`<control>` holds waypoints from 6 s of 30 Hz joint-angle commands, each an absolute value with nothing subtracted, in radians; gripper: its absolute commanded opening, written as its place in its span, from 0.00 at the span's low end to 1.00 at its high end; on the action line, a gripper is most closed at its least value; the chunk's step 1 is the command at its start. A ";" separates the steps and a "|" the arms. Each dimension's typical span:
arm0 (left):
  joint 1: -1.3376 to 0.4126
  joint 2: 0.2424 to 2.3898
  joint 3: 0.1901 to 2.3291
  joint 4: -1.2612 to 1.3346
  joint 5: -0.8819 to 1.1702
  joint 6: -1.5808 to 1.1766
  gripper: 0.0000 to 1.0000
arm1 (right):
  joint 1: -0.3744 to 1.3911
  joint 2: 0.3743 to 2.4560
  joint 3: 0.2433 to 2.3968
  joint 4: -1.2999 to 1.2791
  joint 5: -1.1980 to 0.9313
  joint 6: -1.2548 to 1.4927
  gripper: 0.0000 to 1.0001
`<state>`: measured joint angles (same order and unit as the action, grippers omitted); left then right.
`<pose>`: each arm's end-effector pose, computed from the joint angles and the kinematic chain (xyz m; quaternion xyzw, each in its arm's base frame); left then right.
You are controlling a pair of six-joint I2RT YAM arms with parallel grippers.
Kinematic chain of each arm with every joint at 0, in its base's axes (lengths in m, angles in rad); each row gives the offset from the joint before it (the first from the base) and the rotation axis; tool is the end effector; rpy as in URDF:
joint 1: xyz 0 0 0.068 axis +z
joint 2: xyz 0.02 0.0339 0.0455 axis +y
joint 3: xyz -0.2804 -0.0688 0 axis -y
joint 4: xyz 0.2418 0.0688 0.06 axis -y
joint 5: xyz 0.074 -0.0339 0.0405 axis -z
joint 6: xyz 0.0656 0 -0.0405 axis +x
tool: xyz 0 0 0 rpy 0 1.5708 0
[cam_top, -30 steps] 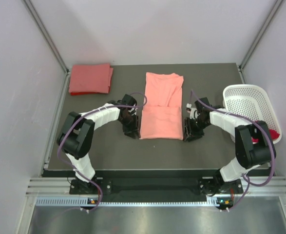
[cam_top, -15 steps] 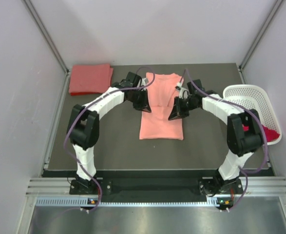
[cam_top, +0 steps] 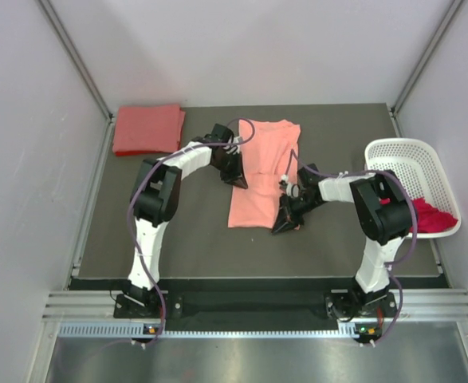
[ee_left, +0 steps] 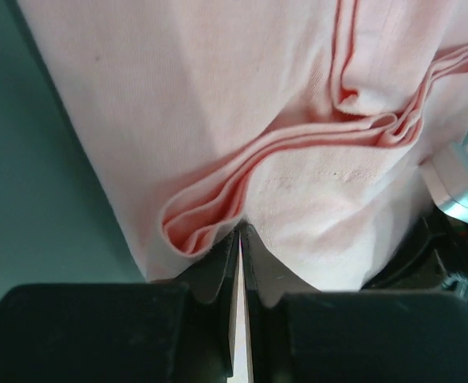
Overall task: Fold and stack the t-shirts
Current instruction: Fold the tshirt
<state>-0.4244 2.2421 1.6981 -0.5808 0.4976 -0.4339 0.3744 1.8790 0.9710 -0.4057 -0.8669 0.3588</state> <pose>0.4329 -0.2300 0.1405 0.0500 0.9455 -0.3076 0.0950 0.2896 0.1675 0.1144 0.0609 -0.8996 -0.4306 0.0407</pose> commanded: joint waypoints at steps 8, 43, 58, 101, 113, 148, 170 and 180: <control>-0.433 2.123 1.718 -0.617 0.486 -0.412 0.17 | 0.325 1.767 1.063 -0.474 -0.890 0.298 0.01; -0.486 1.920 1.183 -0.428 0.588 -0.531 0.18 | 0.189 1.851 0.850 -0.319 -0.890 0.328 0.00; -0.440 2.067 1.614 -0.626 0.567 -0.333 0.17 | 0.147 1.879 1.159 -0.364 -0.867 0.417 0.00; -0.334 2.080 1.412 -0.310 0.758 -0.505 0.24 | 0.187 2.000 1.234 -0.203 -0.956 0.570 0.00; -0.331 2.120 1.371 -0.400 0.582 -0.341 0.19 | -0.053 2.045 1.000 -0.119 -0.960 0.503 0.00; -0.440 1.635 0.825 -0.287 0.427 -0.764 0.53 | 0.140 1.512 0.543 -0.144 -0.632 0.550 0.50; -0.437 1.727 0.822 -0.267 0.324 -1.002 0.50 | 0.135 1.509 0.525 -0.094 -0.537 0.658 0.45; -0.436 1.772 0.847 -0.278 0.316 -0.983 0.45 | 0.135 1.554 0.508 -0.054 -0.552 0.678 0.45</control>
